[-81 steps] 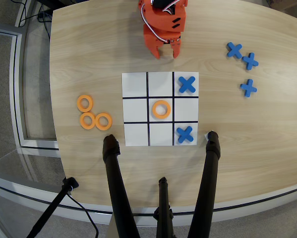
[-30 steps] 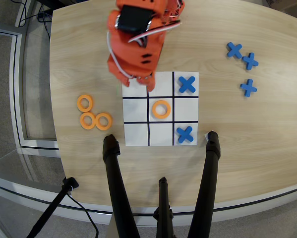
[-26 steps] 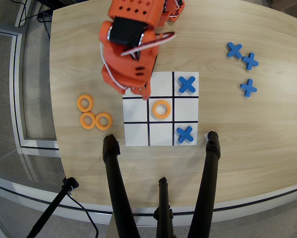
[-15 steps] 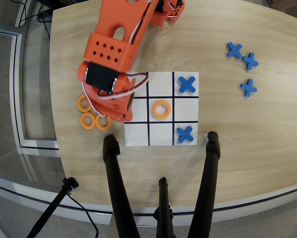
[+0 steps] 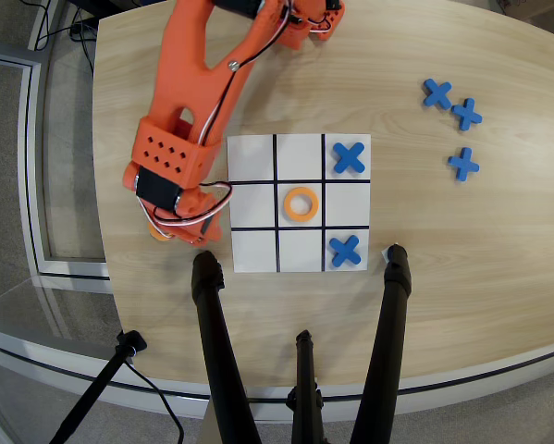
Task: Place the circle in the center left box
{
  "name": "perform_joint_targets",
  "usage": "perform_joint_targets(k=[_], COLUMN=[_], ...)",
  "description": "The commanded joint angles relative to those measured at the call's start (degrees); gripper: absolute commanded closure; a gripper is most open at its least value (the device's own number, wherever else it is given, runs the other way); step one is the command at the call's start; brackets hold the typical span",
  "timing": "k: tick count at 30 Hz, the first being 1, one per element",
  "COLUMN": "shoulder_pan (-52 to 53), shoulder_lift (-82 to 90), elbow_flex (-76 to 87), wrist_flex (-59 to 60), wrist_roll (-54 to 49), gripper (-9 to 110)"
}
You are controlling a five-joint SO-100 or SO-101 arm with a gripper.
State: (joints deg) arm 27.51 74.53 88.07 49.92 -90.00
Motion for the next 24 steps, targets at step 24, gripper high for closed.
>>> perform_joint_targets(k=[24], shoulder_pan=[0.0], shoulder_lift=[-11.0], elbow_flex=[-9.1], wrist_flex=[-1.5], wrist_roll=[2.3], gripper=[81])
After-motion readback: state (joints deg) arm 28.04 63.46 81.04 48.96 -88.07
